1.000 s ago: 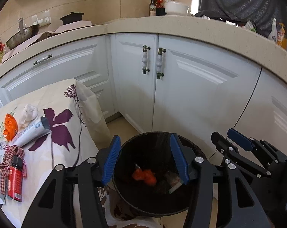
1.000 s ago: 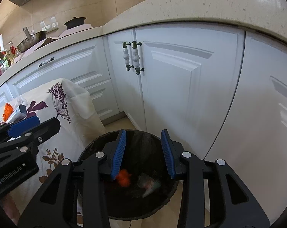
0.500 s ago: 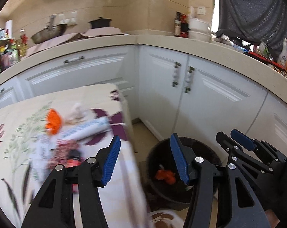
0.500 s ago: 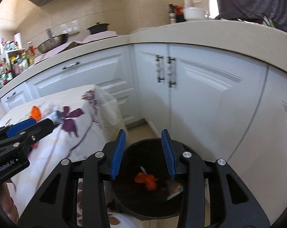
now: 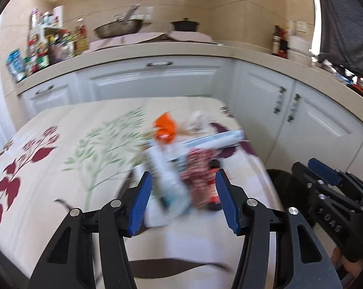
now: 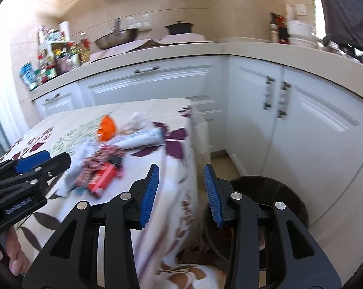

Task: Collect trash
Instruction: 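Return both tools to the table and grasp the white tube with the left tool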

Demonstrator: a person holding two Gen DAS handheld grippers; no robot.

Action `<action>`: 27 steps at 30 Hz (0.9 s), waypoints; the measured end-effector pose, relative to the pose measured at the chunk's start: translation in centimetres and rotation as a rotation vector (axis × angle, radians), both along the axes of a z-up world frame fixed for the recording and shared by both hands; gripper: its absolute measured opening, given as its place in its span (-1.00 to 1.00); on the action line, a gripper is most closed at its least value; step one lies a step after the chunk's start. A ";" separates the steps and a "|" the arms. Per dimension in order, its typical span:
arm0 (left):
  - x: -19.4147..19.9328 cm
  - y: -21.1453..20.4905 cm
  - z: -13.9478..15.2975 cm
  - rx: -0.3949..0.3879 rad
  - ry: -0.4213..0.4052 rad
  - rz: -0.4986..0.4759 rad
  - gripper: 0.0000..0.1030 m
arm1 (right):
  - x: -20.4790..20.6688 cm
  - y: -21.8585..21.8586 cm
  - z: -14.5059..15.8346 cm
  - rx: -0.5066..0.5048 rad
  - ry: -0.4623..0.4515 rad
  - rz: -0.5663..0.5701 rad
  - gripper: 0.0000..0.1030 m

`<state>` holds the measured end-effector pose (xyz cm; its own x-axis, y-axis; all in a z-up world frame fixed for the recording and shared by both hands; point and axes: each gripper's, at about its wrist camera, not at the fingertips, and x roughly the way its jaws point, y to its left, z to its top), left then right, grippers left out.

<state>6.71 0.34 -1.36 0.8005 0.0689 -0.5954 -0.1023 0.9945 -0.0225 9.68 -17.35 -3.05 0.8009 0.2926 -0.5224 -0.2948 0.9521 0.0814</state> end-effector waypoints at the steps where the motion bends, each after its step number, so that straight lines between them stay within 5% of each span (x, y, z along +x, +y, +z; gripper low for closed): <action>1: -0.2 0.6 -0.2 -0.003 0.007 0.014 0.05 | -0.2 0.7 0.0 -0.005 0.001 0.015 -0.26; 12: -1.7 4.7 -1.9 -0.034 0.055 0.093 0.05 | -1.4 4.0 -0.3 -0.035 0.019 0.074 -0.26; 27: 0.8 3.9 -3.8 -0.037 0.147 0.071 0.05 | -0.7 3.6 -0.8 -0.032 0.037 0.069 -0.26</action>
